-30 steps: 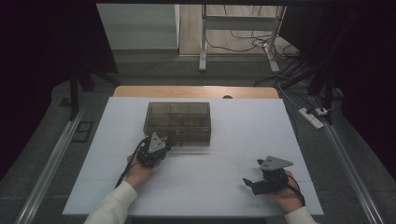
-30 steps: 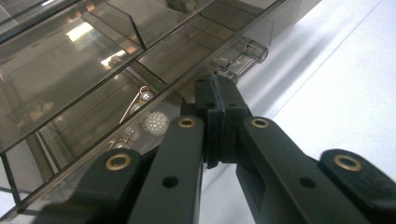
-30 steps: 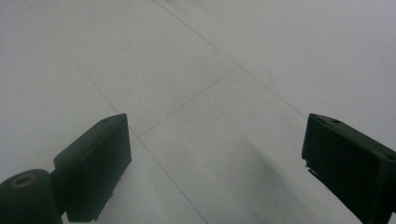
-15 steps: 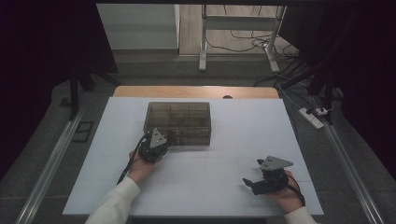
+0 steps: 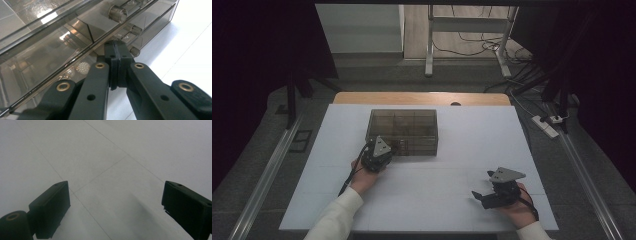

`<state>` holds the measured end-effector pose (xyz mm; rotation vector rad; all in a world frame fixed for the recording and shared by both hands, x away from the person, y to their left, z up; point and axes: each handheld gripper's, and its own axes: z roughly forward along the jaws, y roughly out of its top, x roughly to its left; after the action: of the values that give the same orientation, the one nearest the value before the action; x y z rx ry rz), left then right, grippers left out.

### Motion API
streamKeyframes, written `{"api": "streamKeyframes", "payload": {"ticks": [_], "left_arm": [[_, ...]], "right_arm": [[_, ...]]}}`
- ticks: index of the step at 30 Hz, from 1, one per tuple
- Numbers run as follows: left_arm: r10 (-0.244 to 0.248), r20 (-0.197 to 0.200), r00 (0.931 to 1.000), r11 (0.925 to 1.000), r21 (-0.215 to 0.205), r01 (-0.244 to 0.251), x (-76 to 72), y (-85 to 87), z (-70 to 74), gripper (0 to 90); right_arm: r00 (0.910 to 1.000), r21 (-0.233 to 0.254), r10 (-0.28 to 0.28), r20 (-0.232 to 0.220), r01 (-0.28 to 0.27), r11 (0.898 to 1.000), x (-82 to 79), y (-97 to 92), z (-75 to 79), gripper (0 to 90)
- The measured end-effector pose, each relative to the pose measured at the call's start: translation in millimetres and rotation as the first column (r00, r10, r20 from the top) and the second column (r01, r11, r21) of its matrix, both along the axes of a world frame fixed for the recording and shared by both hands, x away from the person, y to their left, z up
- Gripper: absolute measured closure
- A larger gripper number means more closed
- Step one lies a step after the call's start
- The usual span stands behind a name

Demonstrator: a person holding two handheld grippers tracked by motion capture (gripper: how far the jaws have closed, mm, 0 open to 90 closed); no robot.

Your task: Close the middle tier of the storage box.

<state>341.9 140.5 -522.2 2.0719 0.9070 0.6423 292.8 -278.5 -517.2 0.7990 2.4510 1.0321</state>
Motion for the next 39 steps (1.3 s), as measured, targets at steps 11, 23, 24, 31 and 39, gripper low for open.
{"api": "streamKeyframes", "payload": {"ticks": [11, 23, 24, 31, 39], "left_arm": [[-0.002, -0.008, 1.0000, 0.9997, -0.024, 0.002, -11.1, 7.7, 9.2, 88.7], [-0.051, -0.007, 0.9987, 0.9983, -0.028, 0.051, -44.3, 18.8, 17.6, 88.7], [-0.053, -0.002, 0.9986, 0.9981, -0.033, 0.053, -46.9, 20.1, 18.2, 88.7], [-0.053, -0.002, 0.9986, 0.9973, -0.050, 0.053, -64.7, 30.7, 19.7, 88.6], [-0.043, -0.019, 0.9989, 0.9930, -0.111, 0.041, -86.7, 50.8, 19.5, 73.2]], "right_arm": [[1.0000, 0.021, -0.008, 0.002, 0.008, 1.000, -0.4, -2.9, 1.4, 7.9], [0.9996, 0.057, -0.026, 0.011, 0.025, 0.998, -1.6, -8.2, 3.9, 7.9], [0.9996, 0.056, -0.026, 0.011, 0.026, 0.998, -1.7, -8.1, 4.0, 7.9], [0.9993, 0.059, -0.027, 0.026, 0.025, 0.998, -5.3, -7.5, 7.3, 7.9], [0.9985, 0.088, -0.049, 0.023, 0.047, 0.995, -5.3, -12.7, 8.3, 7.9]]}}
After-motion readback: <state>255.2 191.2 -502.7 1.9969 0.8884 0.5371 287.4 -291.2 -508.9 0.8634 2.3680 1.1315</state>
